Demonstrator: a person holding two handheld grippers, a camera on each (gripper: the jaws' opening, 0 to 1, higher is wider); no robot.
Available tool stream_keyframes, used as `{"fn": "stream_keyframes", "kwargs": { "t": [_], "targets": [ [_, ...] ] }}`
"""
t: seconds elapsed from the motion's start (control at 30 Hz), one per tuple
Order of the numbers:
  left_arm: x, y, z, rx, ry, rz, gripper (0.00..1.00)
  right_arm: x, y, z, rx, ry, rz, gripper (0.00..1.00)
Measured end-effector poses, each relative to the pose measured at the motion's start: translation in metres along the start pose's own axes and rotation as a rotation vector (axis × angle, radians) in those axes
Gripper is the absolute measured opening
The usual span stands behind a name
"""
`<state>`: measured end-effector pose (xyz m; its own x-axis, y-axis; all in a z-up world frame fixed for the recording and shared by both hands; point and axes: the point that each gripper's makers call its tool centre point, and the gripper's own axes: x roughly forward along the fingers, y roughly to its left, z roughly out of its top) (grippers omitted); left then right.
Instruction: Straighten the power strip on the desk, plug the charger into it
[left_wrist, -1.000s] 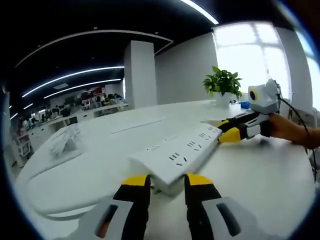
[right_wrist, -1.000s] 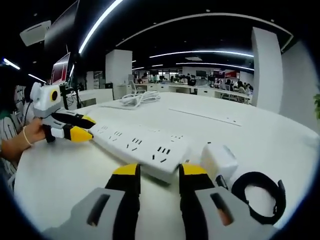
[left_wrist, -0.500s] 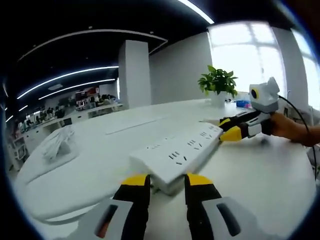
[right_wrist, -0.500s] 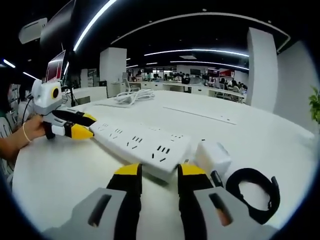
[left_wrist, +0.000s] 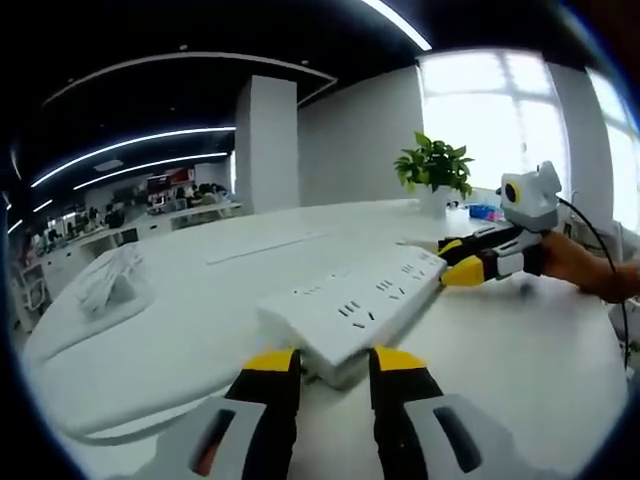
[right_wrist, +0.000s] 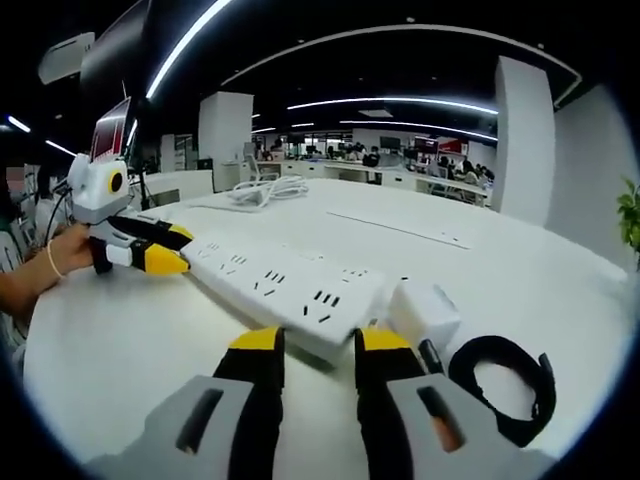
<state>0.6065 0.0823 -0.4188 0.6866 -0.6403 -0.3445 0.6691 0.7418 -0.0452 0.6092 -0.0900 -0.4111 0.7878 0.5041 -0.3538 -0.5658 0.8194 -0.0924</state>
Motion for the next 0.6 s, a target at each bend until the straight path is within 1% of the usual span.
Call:
{"fn": "stream_keyframes", "kwargs": {
  "t": [0.03, 0.07, 0.1, 0.17, 0.27, 0.43, 0.5, 0.6],
  "targets": [
    [0.000, 0.000, 0.000, -0.010, 0.001, 0.002, 0.27, 0.001, 0.004, 0.000, -0.010, 0.000, 0.043, 0.32],
    [0.000, 0.000, 0.000, -0.021, 0.001, 0.002, 0.27, 0.002, 0.007, 0.002, 0.001, -0.010, 0.077, 0.38],
    [0.000, 0.000, -0.001, -0.038, 0.001, 0.001, 0.28, 0.003, 0.009, 0.004, 0.031, -0.021, 0.098, 0.42],
    [0.000, -0.001, -0.001, -0.046, 0.001, -0.007, 0.31, 0.002, 0.008, 0.008, 0.031, -0.039, 0.095, 0.45],
    [-0.001, 0.000, -0.002, 0.020, 0.013, 0.028, 0.36, 0.001, 0.003, 0.009, -0.009, -0.040, 0.071, 0.47],
    [0.001, 0.000, -0.004, 0.044, 0.020, 0.040, 0.37, 0.004, -0.001, 0.007, -0.036, -0.039, 0.063, 0.49],
    [0.001, 0.001, -0.004, 0.051, 0.021, 0.051, 0.37, 0.006, 0.001, 0.006, -0.054, -0.031, 0.078, 0.49],
    [0.002, 0.002, -0.005, 0.059, 0.023, 0.064, 0.37, 0.008, 0.004, 0.006, -0.062, -0.033, 0.091, 0.54]
  ]
}}
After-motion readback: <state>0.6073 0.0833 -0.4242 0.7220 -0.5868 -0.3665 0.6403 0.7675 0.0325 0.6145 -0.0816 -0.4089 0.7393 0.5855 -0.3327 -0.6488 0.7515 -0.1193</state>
